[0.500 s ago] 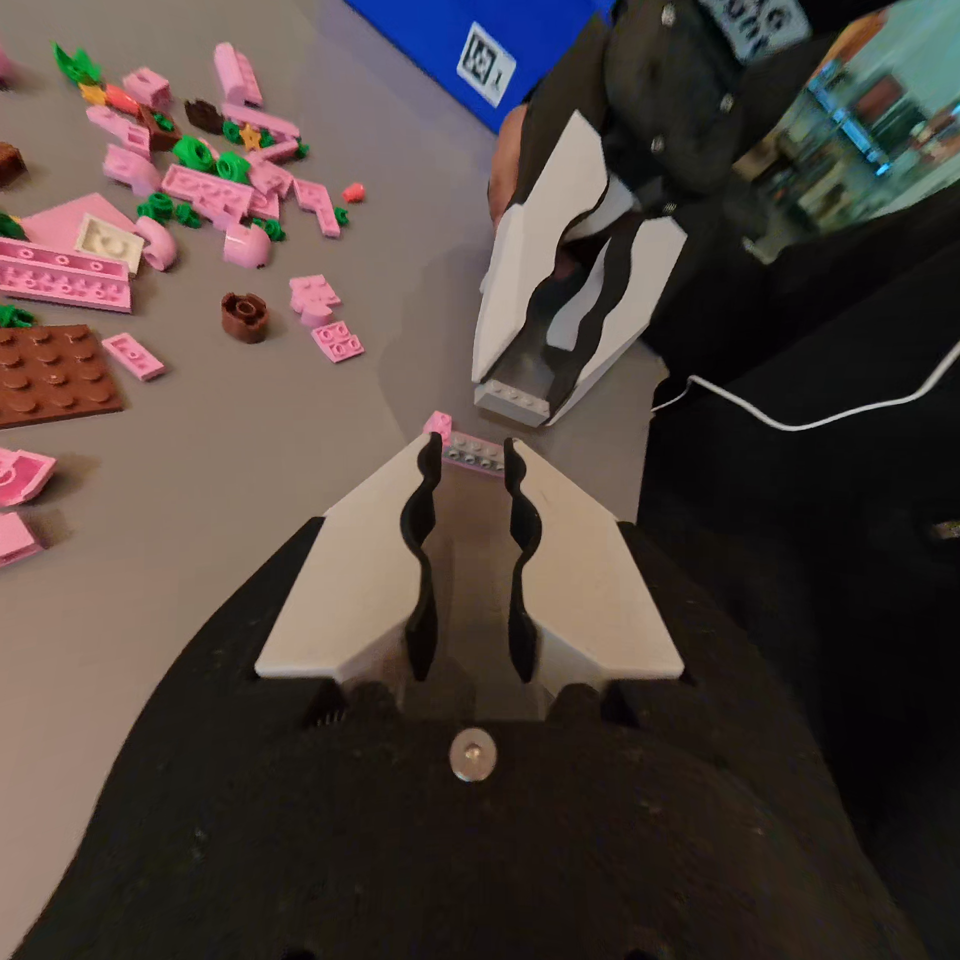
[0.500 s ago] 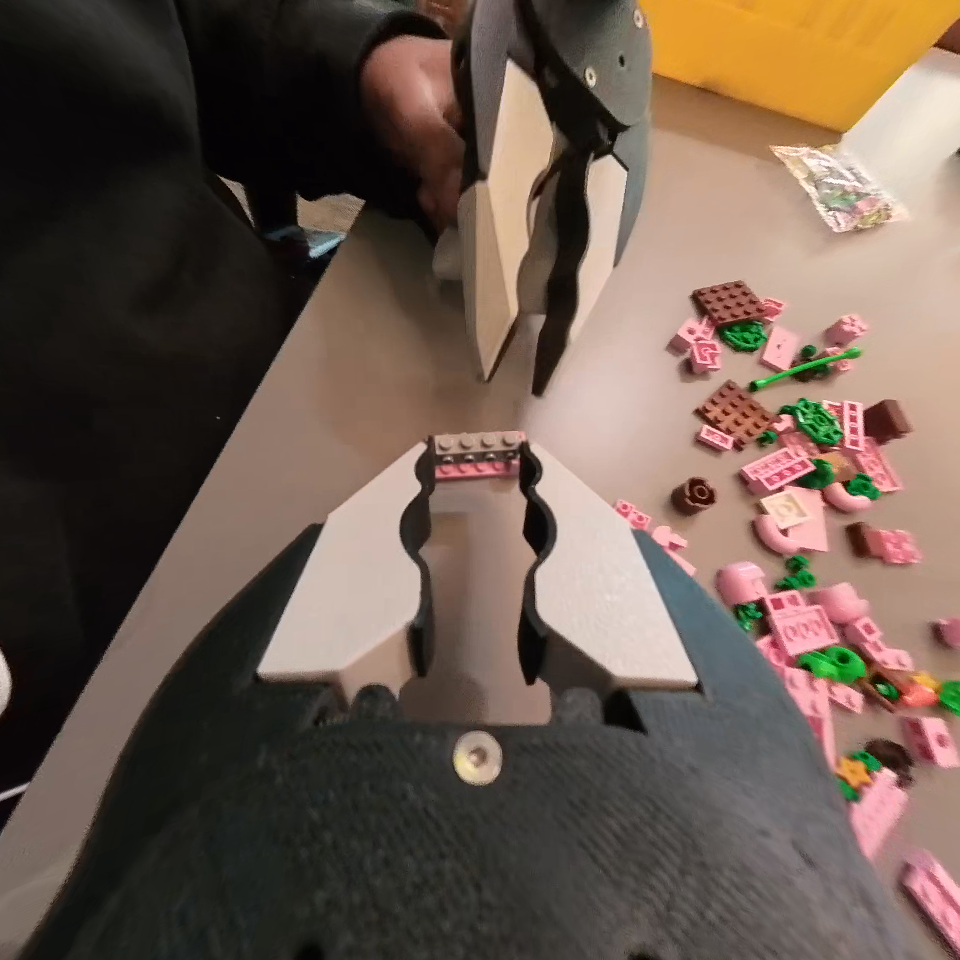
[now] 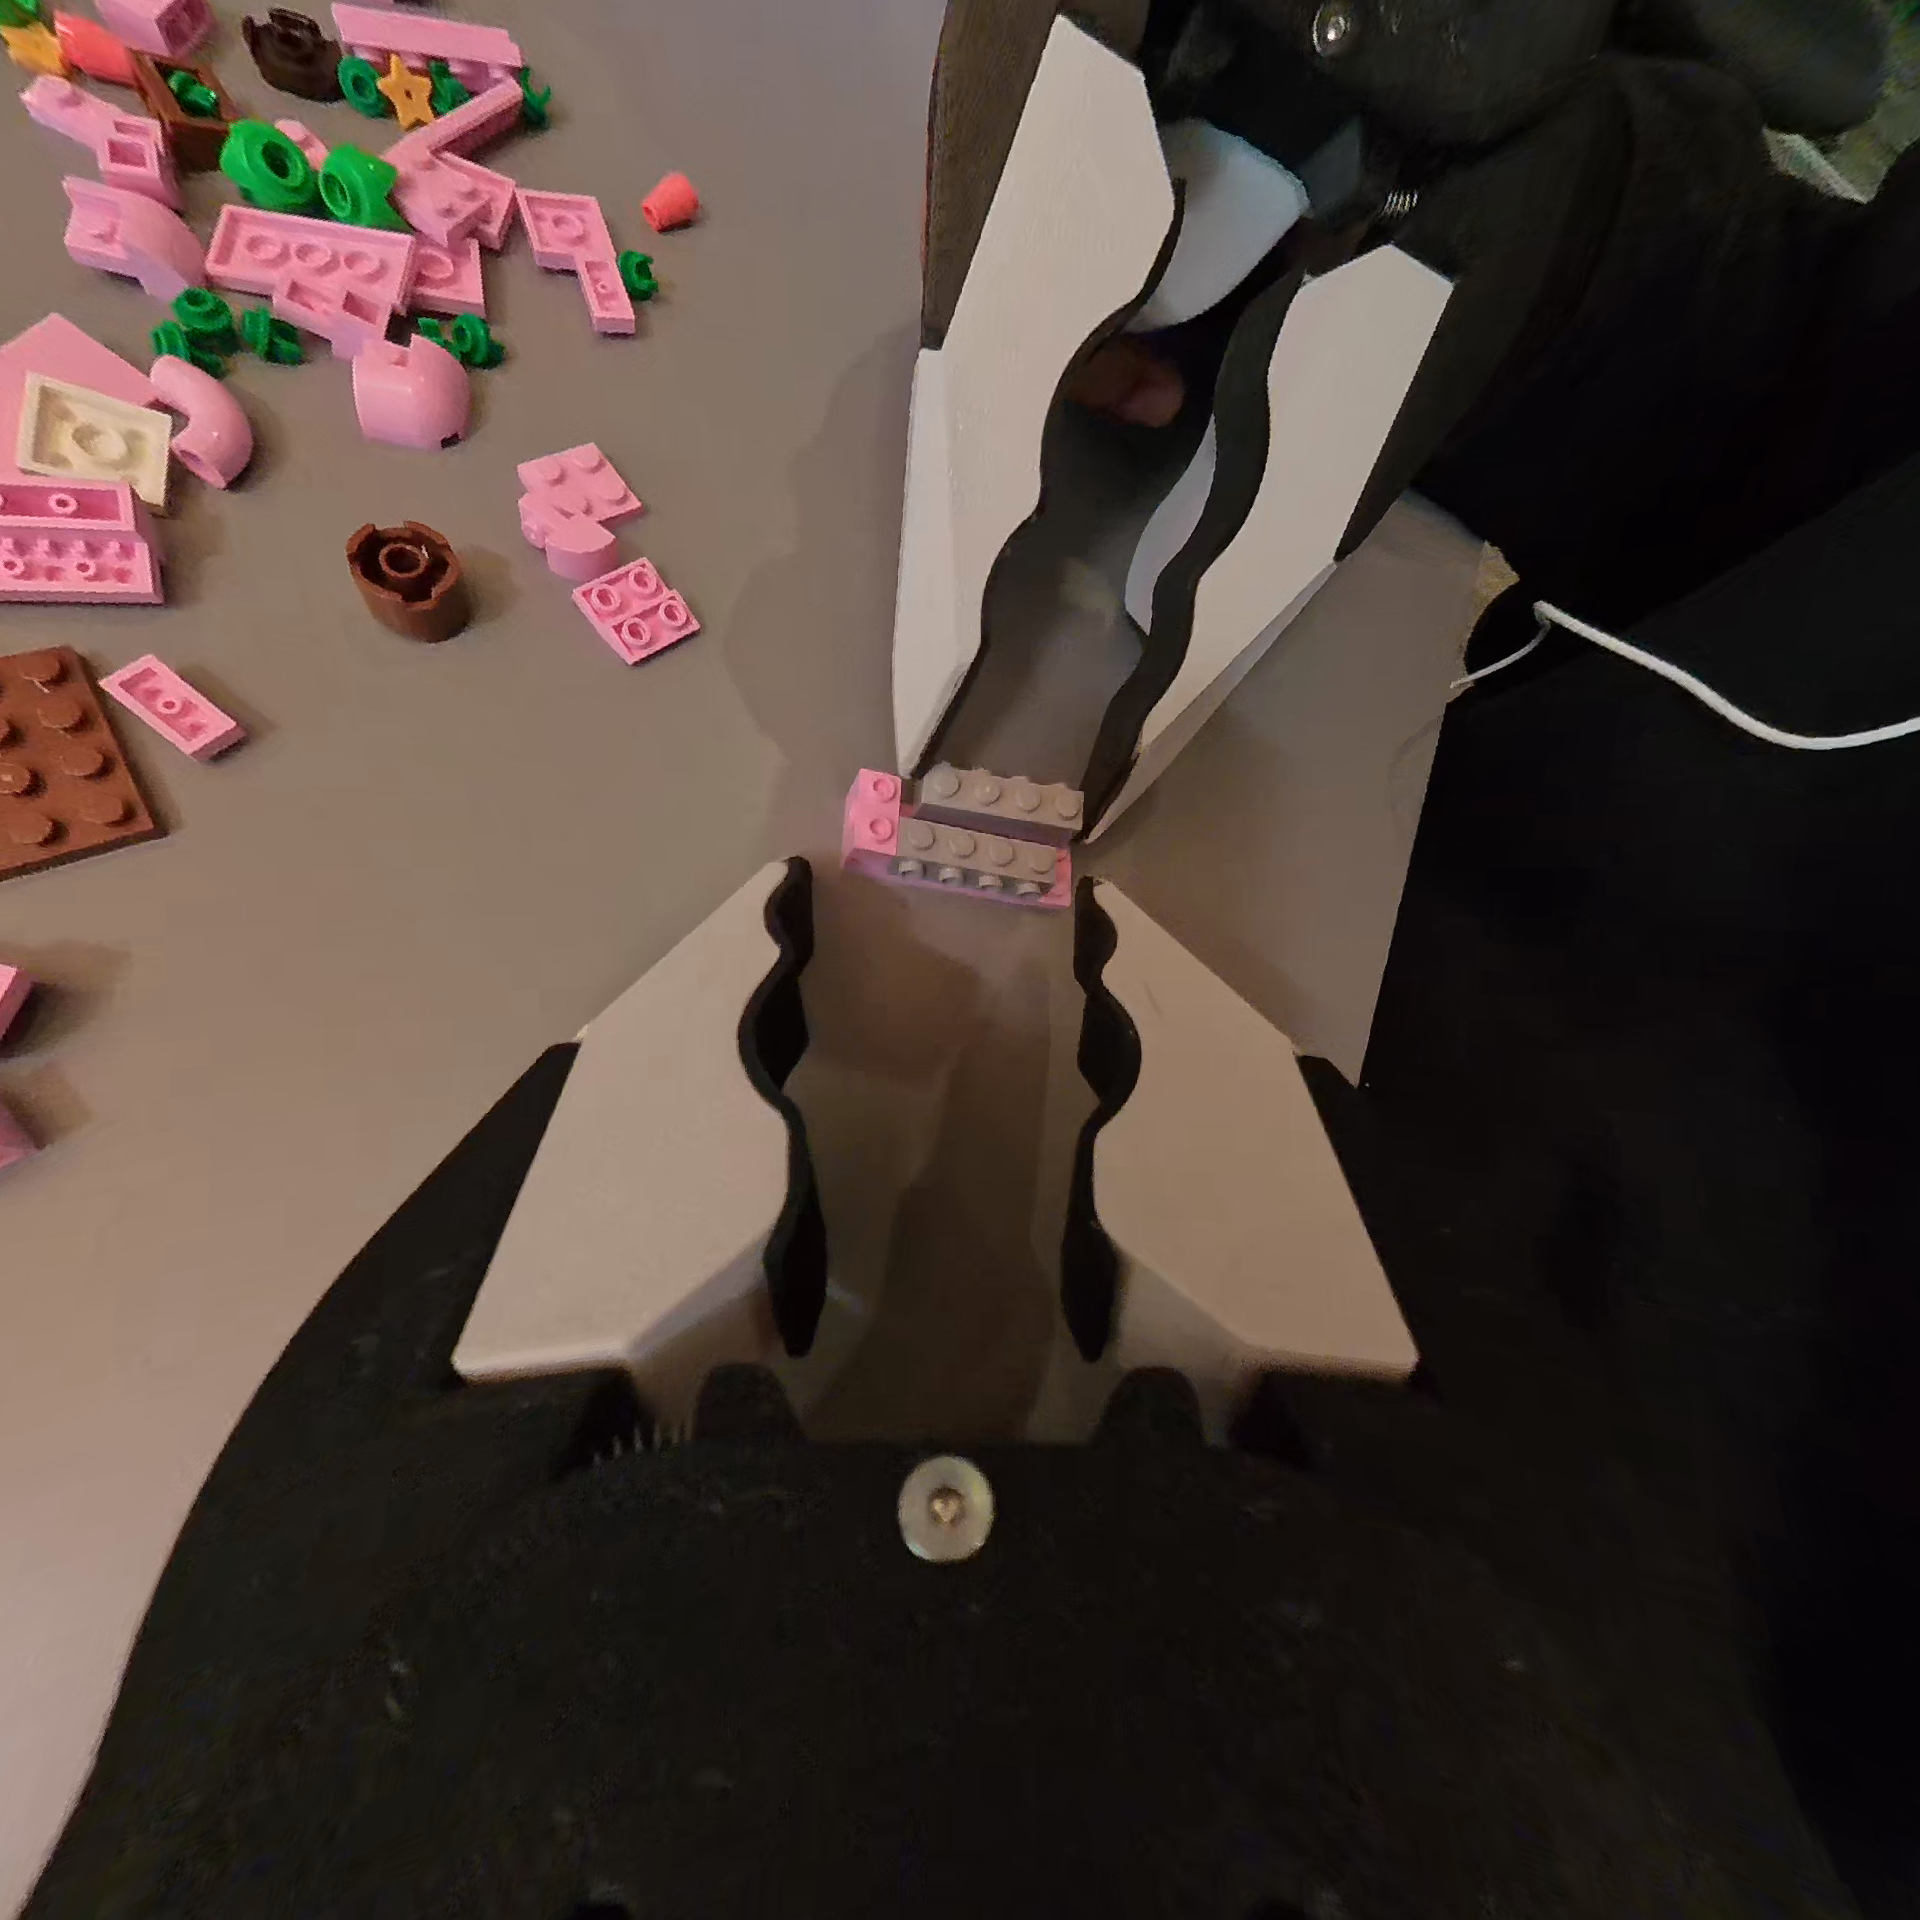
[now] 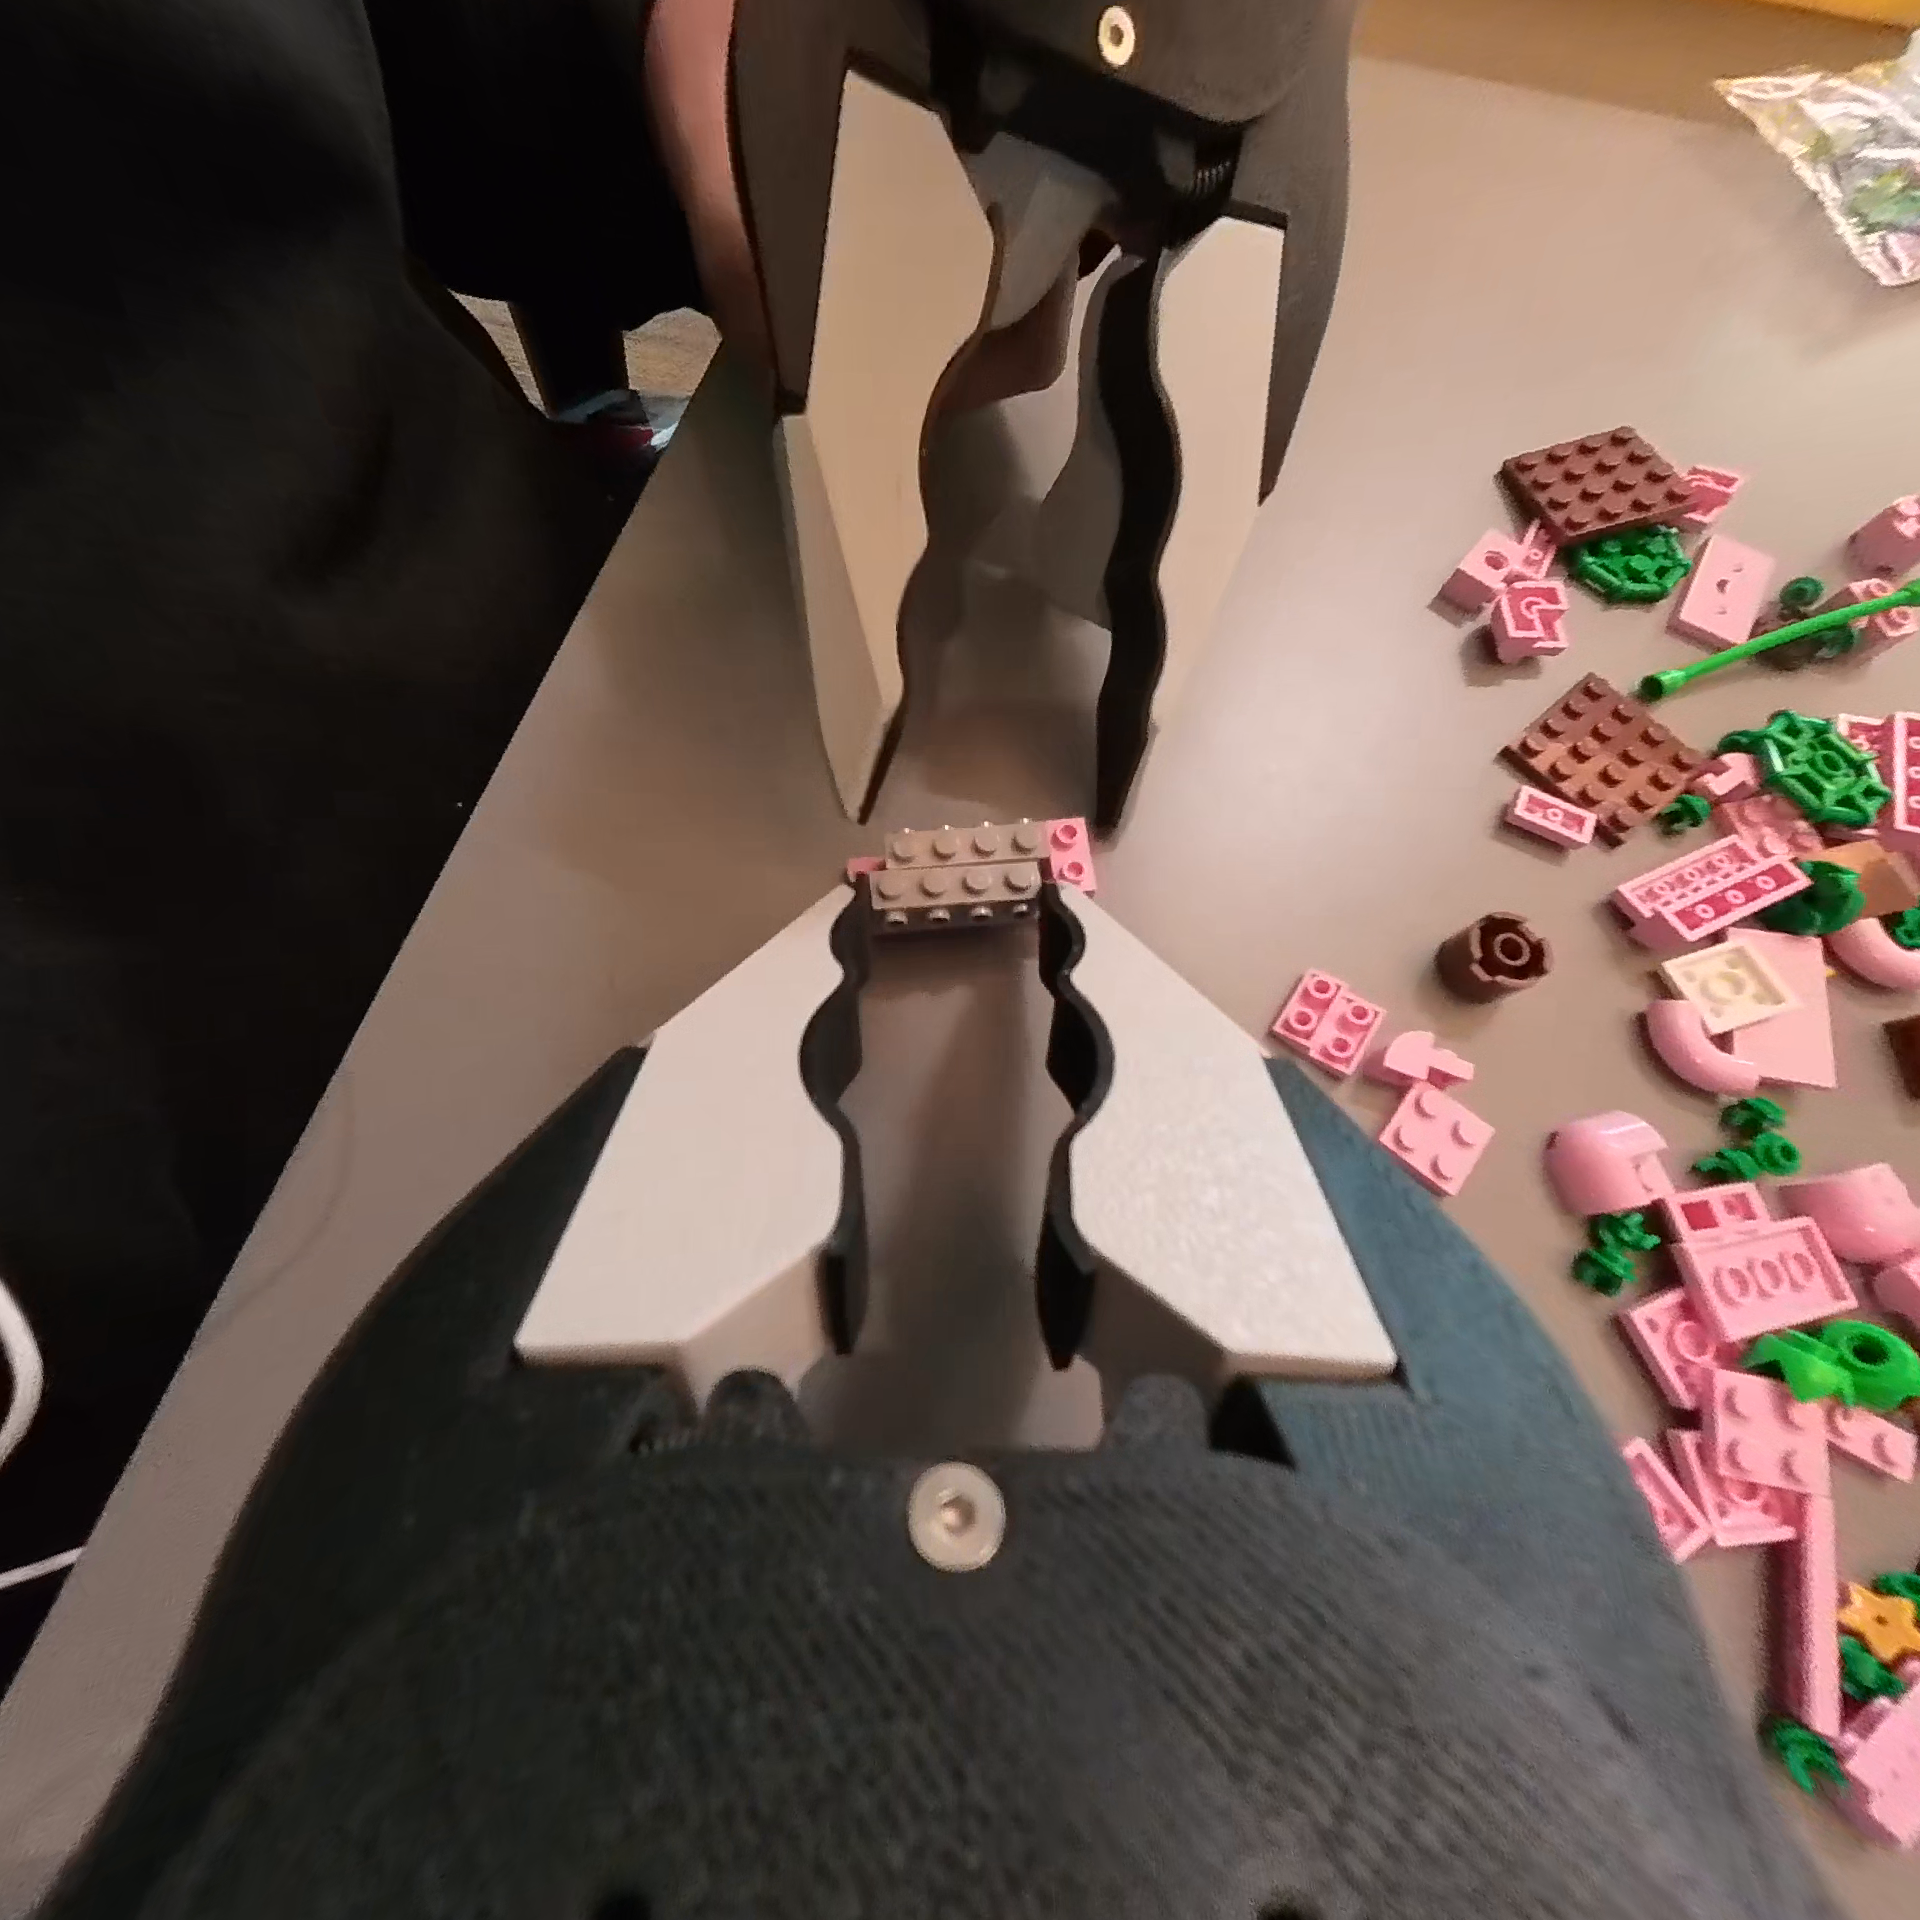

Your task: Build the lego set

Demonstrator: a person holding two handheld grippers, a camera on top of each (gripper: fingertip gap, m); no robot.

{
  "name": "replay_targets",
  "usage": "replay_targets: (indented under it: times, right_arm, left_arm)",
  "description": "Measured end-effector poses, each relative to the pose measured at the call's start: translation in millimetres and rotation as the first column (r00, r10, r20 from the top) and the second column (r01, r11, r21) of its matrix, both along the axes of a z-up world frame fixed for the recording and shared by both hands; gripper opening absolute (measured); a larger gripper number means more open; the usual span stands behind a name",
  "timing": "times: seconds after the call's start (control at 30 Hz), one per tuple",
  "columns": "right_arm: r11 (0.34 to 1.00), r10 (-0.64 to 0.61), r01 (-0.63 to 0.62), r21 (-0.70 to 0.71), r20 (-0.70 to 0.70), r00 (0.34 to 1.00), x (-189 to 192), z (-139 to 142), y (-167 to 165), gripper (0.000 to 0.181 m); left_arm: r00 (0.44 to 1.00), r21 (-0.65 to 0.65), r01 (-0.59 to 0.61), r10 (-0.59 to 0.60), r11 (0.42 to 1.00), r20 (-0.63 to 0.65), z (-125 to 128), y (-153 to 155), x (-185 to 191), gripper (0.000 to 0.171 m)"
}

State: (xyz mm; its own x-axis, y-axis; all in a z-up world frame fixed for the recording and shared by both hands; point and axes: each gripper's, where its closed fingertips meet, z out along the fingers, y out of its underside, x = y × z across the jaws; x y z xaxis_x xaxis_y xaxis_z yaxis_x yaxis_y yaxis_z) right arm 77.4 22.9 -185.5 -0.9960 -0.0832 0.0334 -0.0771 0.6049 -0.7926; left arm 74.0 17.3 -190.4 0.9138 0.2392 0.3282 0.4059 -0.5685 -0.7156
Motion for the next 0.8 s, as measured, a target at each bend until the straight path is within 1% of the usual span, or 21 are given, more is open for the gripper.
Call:
replay_targets:
  times: [0.13, 0.27, 0.5, 0.8]
  right_arm:
    - [1.000, 0.002, -0.001, 0.009, -0.018, 1.000, -0.5, -1.7, -1.7, 0.031]
    - [1.000, 0.011, -0.011, 0.009, -0.039, 0.999, 0.8, -1.9, -2.1, 0.031]
    - [1.000, 0.011, -0.011, 0.002, -0.126, 0.992, -2.7, -1.8, -4.0, 0.031]
    - [1.000, 0.018, -0.018, -0.001, -0.146, 0.989, -2.9, -1.7, -4.5, 0.032]
  left_arm:
    - [1.000, 0.006, -0.010, 0.010, 1.000, 0.018, 0.2, -0.5, -1.5, 0.046]
    - [1.000, -0.010, -0.008, 0.008, 1.000, -0.005, -1.3, -0.3, -1.1, 0.041]
    - [1.000, -0.011, 0.001, -0.001, 1.000, -0.003, -1.6, 0.0, 0.2, 0.038]
    - [1.000, -0.013, 0.001, -0.001, 1.000, -0.005, -1.7, 0.0, 0.2, 0.038]
